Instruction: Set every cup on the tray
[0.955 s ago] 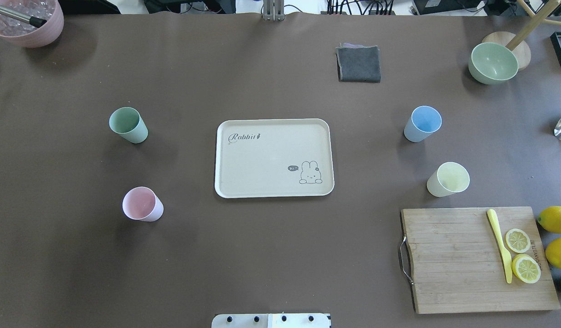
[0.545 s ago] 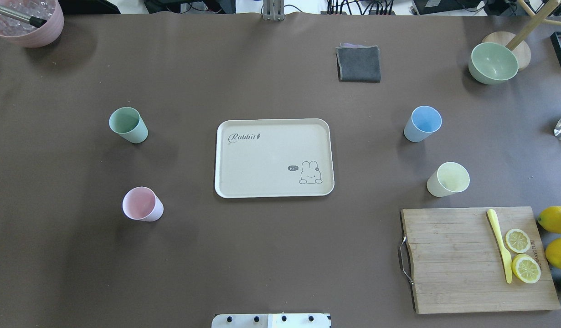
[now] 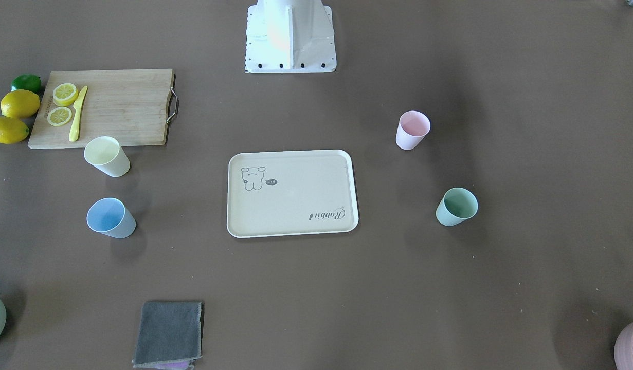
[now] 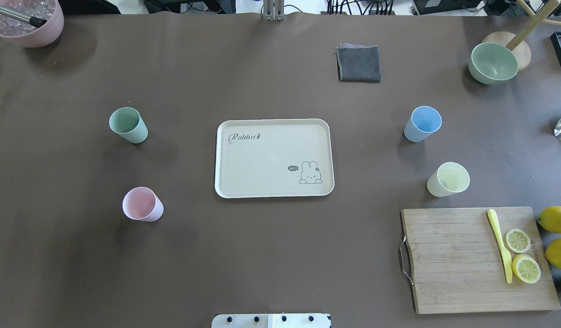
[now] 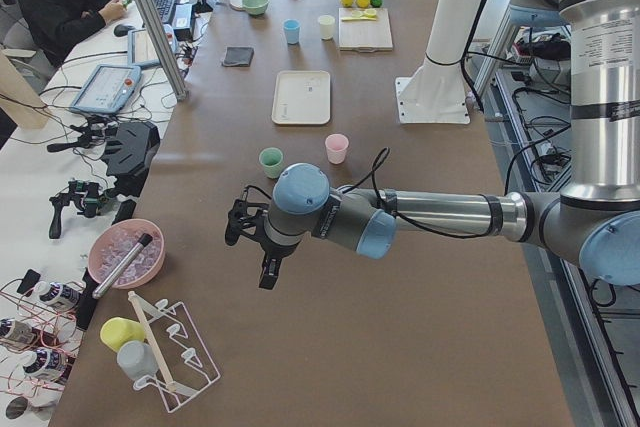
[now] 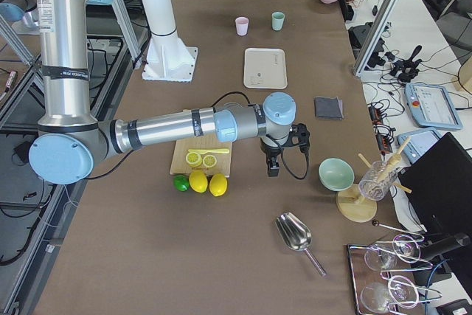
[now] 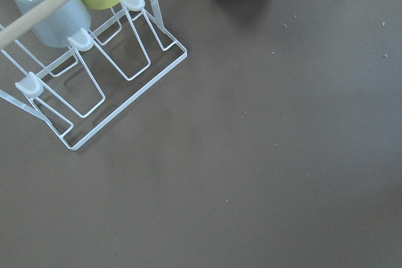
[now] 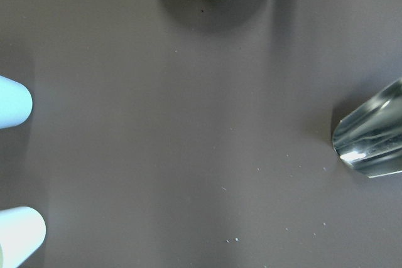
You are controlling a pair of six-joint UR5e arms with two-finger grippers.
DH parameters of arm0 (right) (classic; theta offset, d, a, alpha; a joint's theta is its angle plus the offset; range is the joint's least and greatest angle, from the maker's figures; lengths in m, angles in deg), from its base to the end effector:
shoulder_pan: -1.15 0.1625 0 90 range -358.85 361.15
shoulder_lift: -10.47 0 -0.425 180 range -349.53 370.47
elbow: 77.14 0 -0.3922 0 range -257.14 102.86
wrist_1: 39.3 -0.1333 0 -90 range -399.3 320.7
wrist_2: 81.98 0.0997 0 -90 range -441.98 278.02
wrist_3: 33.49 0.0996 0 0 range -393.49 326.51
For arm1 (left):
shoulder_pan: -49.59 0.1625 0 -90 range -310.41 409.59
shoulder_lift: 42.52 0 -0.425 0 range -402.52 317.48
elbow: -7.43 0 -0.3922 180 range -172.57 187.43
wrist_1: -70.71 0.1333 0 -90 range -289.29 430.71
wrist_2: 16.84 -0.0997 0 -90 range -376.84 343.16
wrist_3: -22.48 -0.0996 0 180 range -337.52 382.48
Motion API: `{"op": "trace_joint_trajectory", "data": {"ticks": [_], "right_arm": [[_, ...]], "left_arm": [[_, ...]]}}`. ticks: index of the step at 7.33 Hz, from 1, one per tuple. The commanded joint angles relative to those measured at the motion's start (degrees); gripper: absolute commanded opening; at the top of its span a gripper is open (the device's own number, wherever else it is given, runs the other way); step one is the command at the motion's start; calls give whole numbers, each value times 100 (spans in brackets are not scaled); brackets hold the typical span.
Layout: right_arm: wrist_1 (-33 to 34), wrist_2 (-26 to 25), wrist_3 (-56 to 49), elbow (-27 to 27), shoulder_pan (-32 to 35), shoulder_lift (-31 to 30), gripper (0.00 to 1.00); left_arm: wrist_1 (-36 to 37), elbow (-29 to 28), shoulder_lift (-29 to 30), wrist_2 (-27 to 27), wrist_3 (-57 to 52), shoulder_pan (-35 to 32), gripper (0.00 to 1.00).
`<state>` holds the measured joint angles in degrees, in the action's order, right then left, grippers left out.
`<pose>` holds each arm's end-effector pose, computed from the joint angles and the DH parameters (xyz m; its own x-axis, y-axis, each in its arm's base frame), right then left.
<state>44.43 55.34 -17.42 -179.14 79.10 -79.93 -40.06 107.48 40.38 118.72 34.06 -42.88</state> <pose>-0.0450 -0.4984 0.5423 0.6468 -0.0903 0.7573 0.0204 0.9947 0.1012 -0.0819 -0.4554 0.5878 0.6895 0.0679 -0.7211 0.1816 0.9476 0.2629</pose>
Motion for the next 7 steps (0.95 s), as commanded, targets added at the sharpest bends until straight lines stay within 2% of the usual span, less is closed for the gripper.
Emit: {"op": "trace_joint_trajectory", "data": {"ticks": [1, 3, 4, 7], "right_arm": [[-1381, -441, 2242, -47, -1215, 161, 100], [-1403, -880, 3328, -336, -2069, 391, 100], [-1412, -1161, 3419, -372, -2395, 365, 100], [-1674, -1173, 3412, -460, -2557, -99, 100]], "left_arm": [[3, 111, -10, 5, 134, 27, 98], [-6, 111, -10, 5, 134, 28, 98], [-6, 111, -19, 5, 134, 28, 98], [-15, 111, -28, 5, 134, 28, 98]]}}
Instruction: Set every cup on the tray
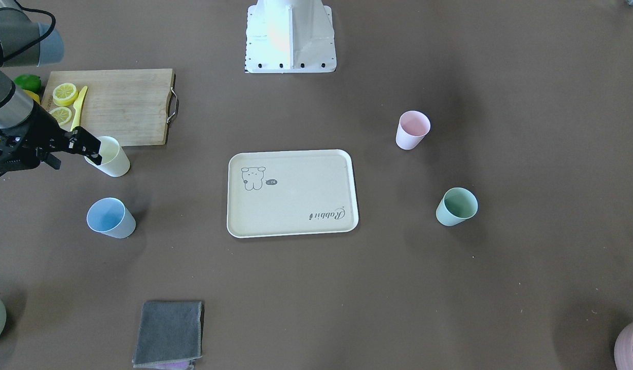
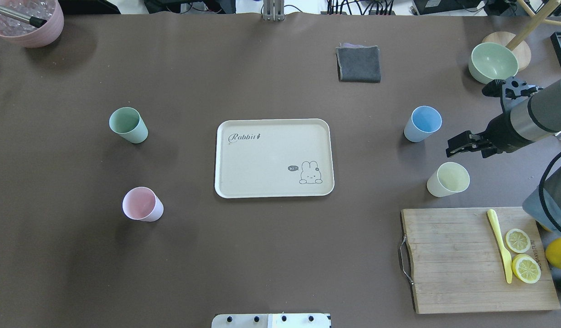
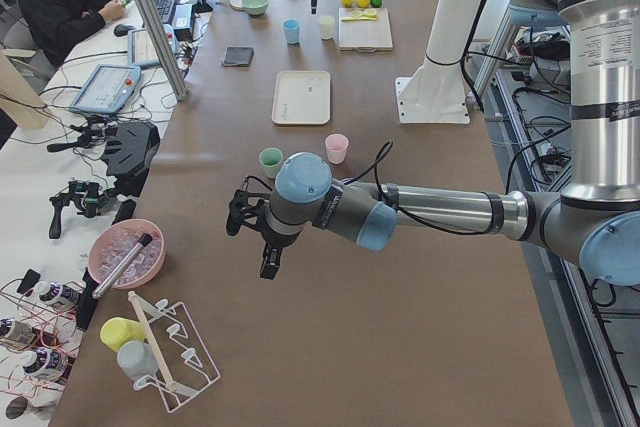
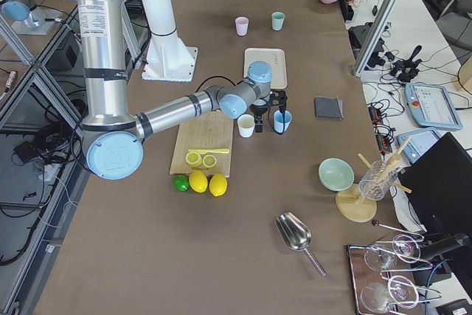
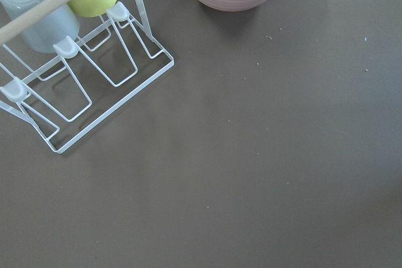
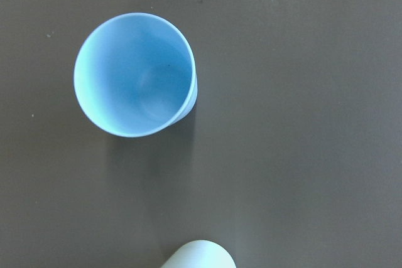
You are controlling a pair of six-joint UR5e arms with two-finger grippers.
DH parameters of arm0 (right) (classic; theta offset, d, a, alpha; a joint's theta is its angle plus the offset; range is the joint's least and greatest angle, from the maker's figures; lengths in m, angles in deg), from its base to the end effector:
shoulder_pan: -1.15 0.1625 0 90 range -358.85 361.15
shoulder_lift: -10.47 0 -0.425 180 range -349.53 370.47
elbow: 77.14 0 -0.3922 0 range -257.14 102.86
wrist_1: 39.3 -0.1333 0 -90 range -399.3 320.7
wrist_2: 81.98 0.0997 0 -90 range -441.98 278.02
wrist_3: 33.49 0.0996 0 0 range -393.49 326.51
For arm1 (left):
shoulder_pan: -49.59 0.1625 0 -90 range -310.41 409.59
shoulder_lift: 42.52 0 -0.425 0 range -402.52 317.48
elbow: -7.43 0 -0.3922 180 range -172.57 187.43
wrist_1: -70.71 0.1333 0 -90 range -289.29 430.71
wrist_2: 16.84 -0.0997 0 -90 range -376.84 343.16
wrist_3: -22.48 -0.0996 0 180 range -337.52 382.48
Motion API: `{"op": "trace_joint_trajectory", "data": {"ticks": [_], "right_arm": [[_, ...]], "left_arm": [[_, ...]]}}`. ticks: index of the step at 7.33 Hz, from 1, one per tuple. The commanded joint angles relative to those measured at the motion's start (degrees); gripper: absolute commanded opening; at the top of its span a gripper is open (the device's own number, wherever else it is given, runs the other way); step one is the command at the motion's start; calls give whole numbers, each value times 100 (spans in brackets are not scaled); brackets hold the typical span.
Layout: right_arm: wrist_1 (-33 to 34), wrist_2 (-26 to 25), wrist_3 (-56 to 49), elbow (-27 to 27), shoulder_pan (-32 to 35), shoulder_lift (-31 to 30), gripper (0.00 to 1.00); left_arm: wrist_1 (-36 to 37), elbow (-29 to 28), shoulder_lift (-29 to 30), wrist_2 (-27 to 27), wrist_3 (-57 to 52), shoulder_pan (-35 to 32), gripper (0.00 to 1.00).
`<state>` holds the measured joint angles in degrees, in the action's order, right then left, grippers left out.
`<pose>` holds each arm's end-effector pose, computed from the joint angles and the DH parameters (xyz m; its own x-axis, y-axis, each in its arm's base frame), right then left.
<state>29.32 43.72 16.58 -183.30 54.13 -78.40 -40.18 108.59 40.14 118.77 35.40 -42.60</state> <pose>-0.2478 -0.4535 0.4717 0.6357 -0.0227 0.7716 -0.0271 0.9983 0.0517 -0.0795 -0.4540 0.5795 0.6847 0.0619 -0.7262 0.1927 0.9456 0.2623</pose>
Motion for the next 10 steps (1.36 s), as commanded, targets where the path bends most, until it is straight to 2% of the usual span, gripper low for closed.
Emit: {"op": "trace_joint_trajectory", "data": {"ticks": [1, 5, 6, 7, 8, 10], "right_arm": [[-330, -19, 20, -45, -112, -410, 100], [-331, -124, 29, -37, -367, -526, 100], [-340, -168, 29, -37, -455, -526, 70], [-331, -220, 29, -37, -490, -517, 17], [-331, -238, 29, -19, -534, -491, 0], [-331, -230, 29, -45, -543, -386, 0]], "left_arm": [[-3, 0, 5, 0, 0, 0, 98], [-12, 26, -4, 9, 0, 0, 98], [-12, 44, -12, 9, 0, 0, 98], [-12, 53, -12, 9, 0, 0, 98], [-12, 53, -4, 9, 0, 0, 98], [6, 44, 40, 9, 0, 0, 98]]}}
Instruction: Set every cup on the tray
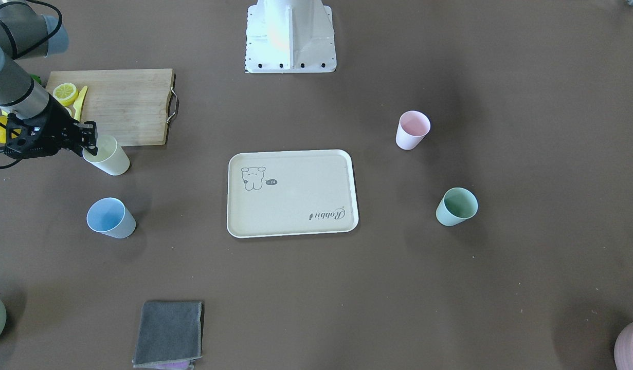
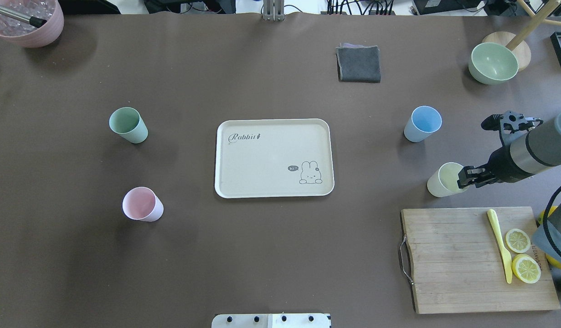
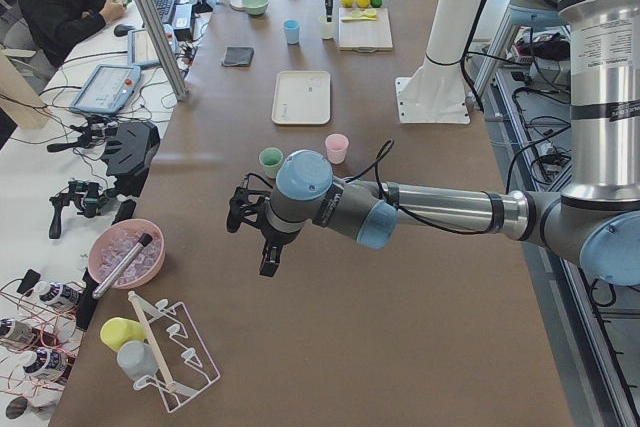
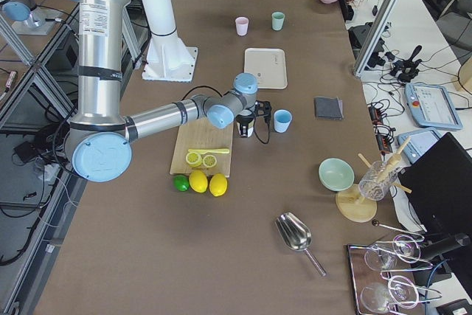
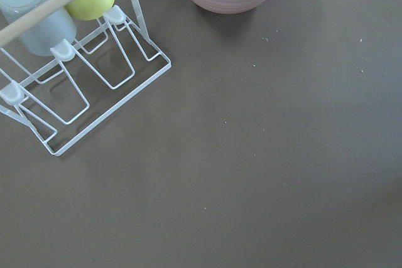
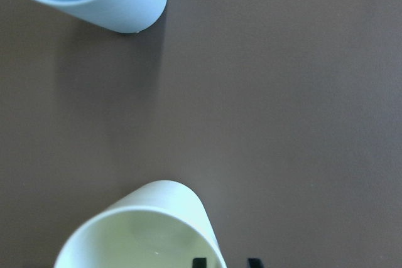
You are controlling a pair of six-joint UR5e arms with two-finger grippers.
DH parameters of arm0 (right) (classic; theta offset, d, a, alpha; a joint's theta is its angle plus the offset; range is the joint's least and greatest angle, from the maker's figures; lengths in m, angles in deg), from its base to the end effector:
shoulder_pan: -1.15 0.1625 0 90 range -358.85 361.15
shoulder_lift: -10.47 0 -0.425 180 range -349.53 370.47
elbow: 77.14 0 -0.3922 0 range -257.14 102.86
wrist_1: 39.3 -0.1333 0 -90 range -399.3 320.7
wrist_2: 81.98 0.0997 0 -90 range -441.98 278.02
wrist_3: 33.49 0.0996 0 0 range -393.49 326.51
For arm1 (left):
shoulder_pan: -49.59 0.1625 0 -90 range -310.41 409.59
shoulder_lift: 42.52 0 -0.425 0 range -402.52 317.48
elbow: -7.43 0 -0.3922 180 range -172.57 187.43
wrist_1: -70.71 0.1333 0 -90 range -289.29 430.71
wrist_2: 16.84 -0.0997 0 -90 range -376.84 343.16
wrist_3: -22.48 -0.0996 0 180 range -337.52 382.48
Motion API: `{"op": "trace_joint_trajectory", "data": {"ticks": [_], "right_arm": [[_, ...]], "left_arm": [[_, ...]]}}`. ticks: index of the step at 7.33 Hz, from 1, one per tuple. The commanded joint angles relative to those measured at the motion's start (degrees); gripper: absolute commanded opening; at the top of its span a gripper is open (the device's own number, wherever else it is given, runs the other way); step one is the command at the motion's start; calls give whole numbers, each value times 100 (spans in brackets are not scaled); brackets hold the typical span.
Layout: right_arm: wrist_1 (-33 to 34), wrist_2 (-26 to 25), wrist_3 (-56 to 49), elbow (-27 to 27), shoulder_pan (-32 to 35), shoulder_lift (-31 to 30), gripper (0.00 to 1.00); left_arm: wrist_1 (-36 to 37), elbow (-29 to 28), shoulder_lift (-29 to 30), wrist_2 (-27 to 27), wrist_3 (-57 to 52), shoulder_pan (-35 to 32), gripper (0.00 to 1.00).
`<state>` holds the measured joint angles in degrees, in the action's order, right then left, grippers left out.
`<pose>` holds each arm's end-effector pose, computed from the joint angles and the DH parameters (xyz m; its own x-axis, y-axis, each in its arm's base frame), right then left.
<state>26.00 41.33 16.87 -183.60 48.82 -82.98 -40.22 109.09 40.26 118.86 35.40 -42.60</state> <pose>-0.2694 -0.4125 0.5033 0.6601 -0.0671 0.7482 0.0383 0.9977 0.0557 -0.0795 -0.4548 0.5739 0.6839 0.0708 -0.7261 0.1923 0.9426 0.2730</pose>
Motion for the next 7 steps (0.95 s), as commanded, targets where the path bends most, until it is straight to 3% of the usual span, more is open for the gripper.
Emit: {"op": "trace_joint_trajectory", "data": {"ticks": [1, 2, 4, 7], "right_arm": [[9, 61, 17, -23, -12, 185, 0], [35, 122, 35, -58, 5, 273, 0], [245, 394, 436, -330, 101, 536, 0], [1578, 369, 1139, -848, -37, 1484, 0]], "left_arm": [[19, 3, 45, 70, 0, 0, 98], [45, 3, 133, 279, 44, 0, 98], [19, 282, 248, 334, 1137, 453, 98], [-7, 1064, 73, 238, 2728, 1525, 98]]}}
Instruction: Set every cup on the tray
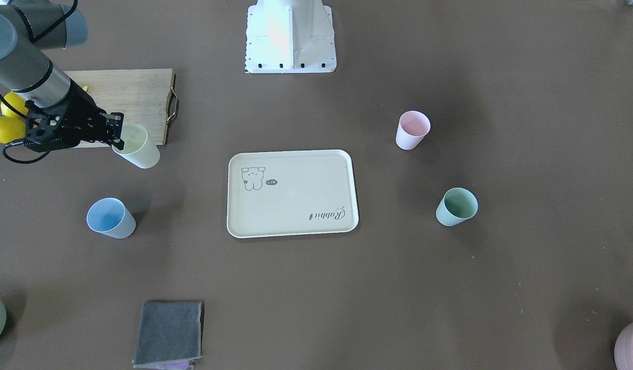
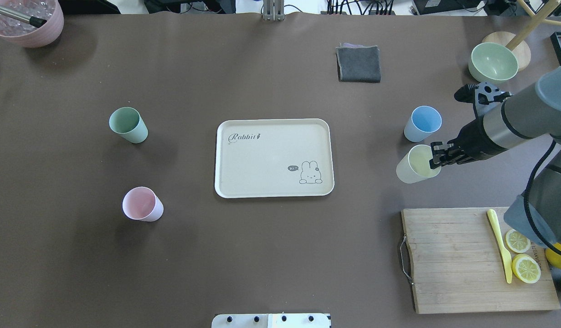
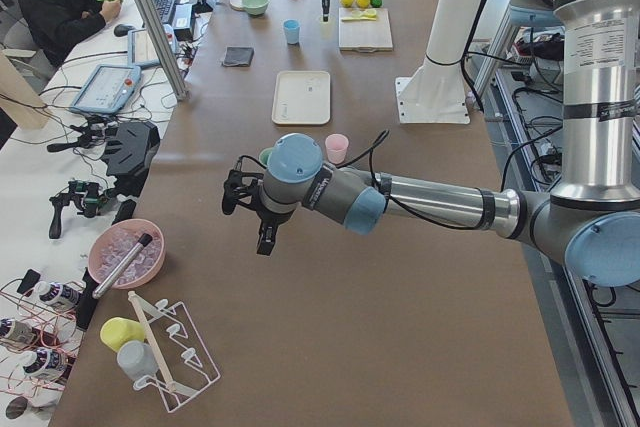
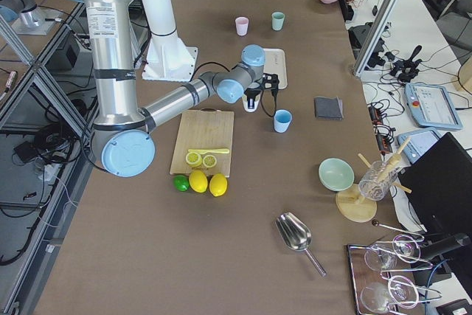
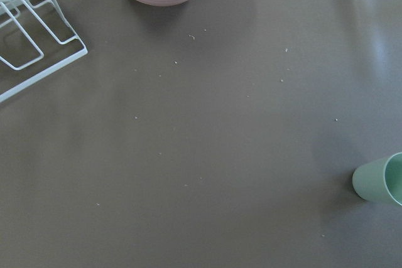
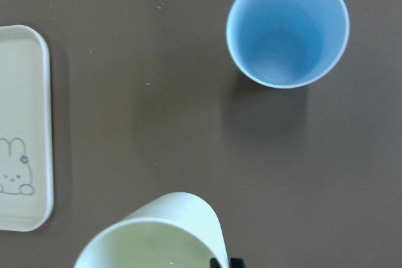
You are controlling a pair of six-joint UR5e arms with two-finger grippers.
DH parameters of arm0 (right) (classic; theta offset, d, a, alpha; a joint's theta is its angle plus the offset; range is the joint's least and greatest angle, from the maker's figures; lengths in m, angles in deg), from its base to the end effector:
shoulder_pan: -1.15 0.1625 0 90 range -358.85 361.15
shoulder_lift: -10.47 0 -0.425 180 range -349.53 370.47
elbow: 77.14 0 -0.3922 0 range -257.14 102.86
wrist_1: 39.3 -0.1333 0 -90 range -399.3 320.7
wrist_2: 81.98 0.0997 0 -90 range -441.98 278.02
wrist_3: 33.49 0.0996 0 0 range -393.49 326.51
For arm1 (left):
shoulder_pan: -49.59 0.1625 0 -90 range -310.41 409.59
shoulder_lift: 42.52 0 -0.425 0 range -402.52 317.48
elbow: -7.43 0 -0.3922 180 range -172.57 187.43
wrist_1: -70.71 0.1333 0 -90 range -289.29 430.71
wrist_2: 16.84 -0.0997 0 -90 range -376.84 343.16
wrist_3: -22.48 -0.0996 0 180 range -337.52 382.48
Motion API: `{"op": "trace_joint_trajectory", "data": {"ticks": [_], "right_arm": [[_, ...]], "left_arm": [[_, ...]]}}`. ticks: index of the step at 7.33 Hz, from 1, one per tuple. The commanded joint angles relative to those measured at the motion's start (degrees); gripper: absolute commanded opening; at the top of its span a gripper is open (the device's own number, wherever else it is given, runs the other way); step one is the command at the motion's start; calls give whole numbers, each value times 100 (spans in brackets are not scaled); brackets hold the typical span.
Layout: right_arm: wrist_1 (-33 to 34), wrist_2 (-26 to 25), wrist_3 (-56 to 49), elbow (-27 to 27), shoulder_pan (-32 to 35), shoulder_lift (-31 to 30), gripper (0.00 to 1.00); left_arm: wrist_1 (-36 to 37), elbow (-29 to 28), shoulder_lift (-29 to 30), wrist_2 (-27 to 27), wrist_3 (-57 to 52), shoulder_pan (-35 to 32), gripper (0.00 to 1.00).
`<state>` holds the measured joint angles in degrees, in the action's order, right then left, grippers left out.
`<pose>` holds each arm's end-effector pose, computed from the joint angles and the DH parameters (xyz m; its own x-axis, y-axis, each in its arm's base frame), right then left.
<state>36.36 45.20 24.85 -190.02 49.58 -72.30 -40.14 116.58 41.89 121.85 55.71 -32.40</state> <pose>-0.2900 -0.4372 0.3742 0.5687 0.0109 0.8225 -0.0197 0.9998 0.0004 0.0061 -0.4629 0.4914 0.5603 -0.0191 -0.8281 0.2296 0.9641 0.1331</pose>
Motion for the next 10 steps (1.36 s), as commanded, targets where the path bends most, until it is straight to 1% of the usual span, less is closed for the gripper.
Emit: {"op": "trace_joint_trajectory", "data": {"ticks": [1, 2, 3, 4, 5, 6, 8, 9, 10], "right_arm": [[782, -88, 632, -182, -332, 829, 0], [1019, -332, 869, -156, -622, 1207, 0], [1178, -543, 915, -129, -798, 1428, 0], [1188, -589, 1055, 10, -905, 1665, 0], [1188, -685, 1091, 177, -984, 1859, 0], [1188, -695, 1092, 361, -1002, 2026, 0], [1180, -878, 1092, 661, -1081, 2194, 0], [1162, -923, 1092, 740, -1134, 2195, 0], [1162, -932, 1083, 767, -1186, 2195, 0]], "left_arm": [[-102, 413, -100, -132, 1111, 822, 98], [-399, 414, -108, -280, 1611, 1226, 98], [-794, 414, -161, -473, 2164, 1612, 98], [-1146, 414, -309, -684, 2475, 1886, 98], [-1358, 414, -450, -773, 2678, 2071, 98], [-1473, 431, -460, -939, 2967, 2300, 98], [-1492, 816, -434, -1675, 3896, 3176, 98], [-1483, 862, -390, -1862, 4093, 3424, 98], [-1483, 888, -390, -2160, 4130, 3688, 98]]}}
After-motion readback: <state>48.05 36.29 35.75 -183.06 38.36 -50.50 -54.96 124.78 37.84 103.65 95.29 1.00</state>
